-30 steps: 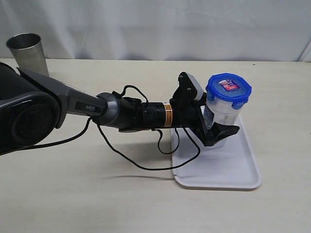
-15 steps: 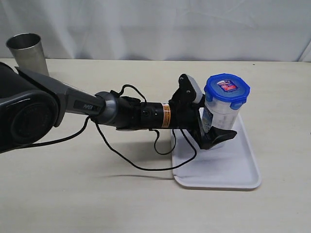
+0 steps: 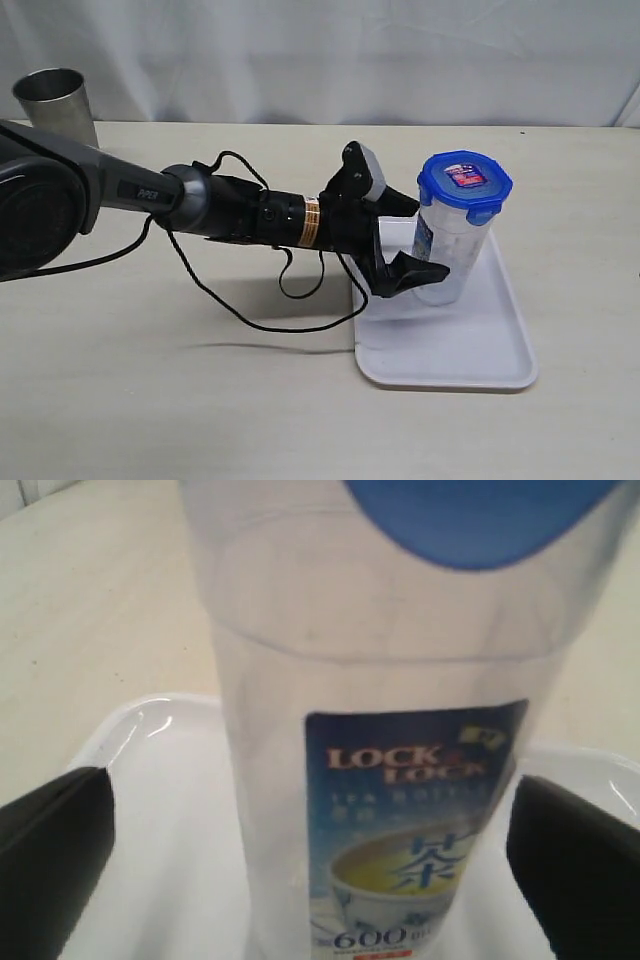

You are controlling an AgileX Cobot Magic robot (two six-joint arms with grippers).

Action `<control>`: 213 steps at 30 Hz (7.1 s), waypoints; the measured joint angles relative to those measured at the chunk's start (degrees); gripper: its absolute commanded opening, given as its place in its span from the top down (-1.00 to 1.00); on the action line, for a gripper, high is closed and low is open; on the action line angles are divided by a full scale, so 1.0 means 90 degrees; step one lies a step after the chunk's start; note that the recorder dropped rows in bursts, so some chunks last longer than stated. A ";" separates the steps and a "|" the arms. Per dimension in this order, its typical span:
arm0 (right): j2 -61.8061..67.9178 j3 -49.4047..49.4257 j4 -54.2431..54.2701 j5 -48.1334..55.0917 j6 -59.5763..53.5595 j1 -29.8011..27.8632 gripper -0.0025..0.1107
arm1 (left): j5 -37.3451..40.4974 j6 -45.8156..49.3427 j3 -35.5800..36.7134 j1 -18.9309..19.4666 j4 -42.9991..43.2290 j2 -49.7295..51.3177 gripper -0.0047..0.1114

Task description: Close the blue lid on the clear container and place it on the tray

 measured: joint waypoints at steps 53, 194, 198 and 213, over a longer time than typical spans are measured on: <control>0.0000 0.0000 0.0000 0.0052 -0.0051 0.0000 0.88 | 0.3424 -0.4897 0.1597 0.1099 0.2932 -0.3294 0.92; 0.0000 0.0000 0.0000 0.0052 -0.0063 0.0000 0.88 | 0.6623 0.4240 0.9395 0.3766 -0.7565 -1.5402 0.92; 0.0000 0.0000 0.0000 0.0052 -0.0063 0.0000 0.88 | 0.6609 0.5062 0.9521 0.3766 -0.8011 -1.5417 0.92; 0.0000 0.0000 0.0000 0.0052 -0.0063 0.0000 0.88 | 0.6623 0.5333 0.9806 0.3766 -0.8161 -1.5417 0.92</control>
